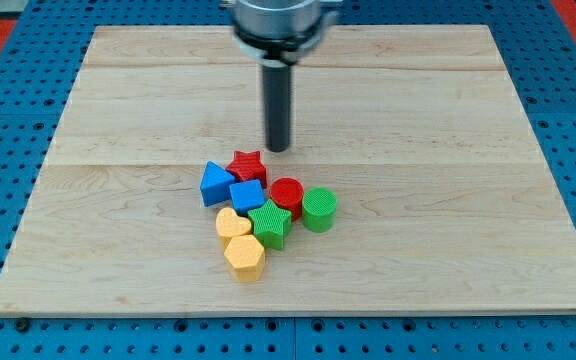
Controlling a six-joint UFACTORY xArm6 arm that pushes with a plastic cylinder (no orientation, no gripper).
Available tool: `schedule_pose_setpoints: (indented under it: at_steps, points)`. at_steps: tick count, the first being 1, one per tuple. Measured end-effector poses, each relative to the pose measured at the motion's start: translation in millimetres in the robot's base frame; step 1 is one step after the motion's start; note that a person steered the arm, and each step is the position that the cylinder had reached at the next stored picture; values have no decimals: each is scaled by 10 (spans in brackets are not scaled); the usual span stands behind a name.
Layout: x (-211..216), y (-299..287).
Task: Move the red circle right to the red star
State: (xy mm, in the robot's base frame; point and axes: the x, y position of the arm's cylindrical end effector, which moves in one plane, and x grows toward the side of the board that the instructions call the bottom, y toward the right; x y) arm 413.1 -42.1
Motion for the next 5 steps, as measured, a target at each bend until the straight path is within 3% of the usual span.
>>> schedule_pose_setpoints:
  at_steps: [1,2,3,5]
  points:
    - [78,-430]
    - [512,-235]
    - [494,-125]
    - [-24,-125]
